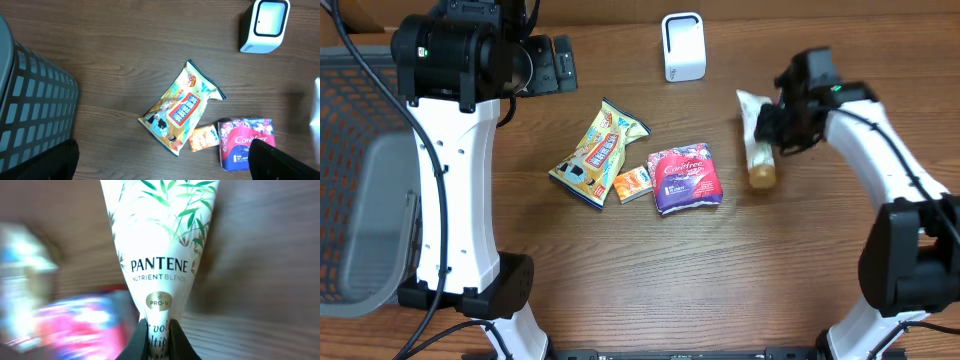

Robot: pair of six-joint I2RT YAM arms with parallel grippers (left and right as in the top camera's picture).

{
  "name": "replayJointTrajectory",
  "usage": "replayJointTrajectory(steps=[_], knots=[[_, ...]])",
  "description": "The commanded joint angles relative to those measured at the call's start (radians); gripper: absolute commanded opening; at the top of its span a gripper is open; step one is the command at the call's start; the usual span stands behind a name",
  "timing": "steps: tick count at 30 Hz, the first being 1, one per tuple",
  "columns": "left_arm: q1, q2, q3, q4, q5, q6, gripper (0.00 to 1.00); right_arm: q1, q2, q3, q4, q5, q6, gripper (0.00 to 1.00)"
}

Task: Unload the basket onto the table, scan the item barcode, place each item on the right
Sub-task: 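Lift the Pantene tube upright with the right gripper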

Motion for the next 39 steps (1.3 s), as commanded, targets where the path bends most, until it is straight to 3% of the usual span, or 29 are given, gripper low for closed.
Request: replayJointTrajectory(steps=[1, 3, 14, 39], knots=[[0.003, -0.011, -0.005, 0.001, 0.002, 0.009, 1.00, -0.075, -0.019, 0.032, 0.009, -0.442, -0.039, 0.04], [0.003, -0.011, -0.005, 0.001, 0.002, 0.009, 1.00, -0.135, -0.019, 0.028, 0.012, -0.666, -0.039, 0.04], [0.003, -0.011, -0.005, 0.001, 0.002, 0.009, 1.00, -0.182, -0.019, 0.028, 0.009, -1.192, -0.009, 0.04], [0.003, -0.011, -0.005, 0.001, 0.002, 0.009, 1.00, -0.181, -0.019, 0.028, 0.027, -1.191, 0.057, 0.04]])
